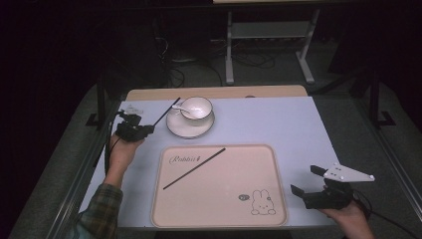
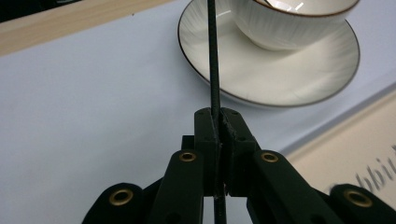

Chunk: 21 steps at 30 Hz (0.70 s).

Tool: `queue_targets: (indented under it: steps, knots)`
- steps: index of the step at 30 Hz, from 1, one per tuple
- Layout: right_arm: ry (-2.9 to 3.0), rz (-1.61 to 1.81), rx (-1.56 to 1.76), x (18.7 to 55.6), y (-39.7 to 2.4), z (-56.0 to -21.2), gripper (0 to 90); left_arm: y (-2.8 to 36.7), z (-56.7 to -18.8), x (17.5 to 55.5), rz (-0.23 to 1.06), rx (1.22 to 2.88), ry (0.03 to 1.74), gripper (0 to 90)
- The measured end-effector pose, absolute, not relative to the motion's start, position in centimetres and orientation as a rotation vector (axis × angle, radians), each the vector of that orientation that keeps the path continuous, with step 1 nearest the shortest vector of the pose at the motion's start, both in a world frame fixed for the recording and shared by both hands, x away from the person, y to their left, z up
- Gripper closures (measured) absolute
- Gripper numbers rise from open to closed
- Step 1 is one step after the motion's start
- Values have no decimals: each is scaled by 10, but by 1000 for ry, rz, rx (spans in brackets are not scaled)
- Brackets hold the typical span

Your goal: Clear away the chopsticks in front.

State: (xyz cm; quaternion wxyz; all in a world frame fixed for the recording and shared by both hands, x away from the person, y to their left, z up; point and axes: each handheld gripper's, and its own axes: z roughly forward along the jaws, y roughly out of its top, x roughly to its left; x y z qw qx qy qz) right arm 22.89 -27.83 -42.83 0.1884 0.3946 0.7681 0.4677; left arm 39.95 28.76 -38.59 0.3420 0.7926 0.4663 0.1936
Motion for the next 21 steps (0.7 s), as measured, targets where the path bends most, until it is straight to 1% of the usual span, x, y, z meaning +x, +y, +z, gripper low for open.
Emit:
queue_targets:
  steps: [5,10,18,21]
  knots:
    - [2159,1317,1107,229,-278,-428,16,294,-392,377,500,2055,1206,852]
    - [2161,1315,1101,229,-278,-428,16,299,-399,349,461,2070,1193,852]
    - [2164,1313,1096,229,-278,-428,16,300,-398,328,442,2065,1178,852]
    - [2165,1312,1096,229,-278,-428,16,296,-398,321,408,2057,1162,852]
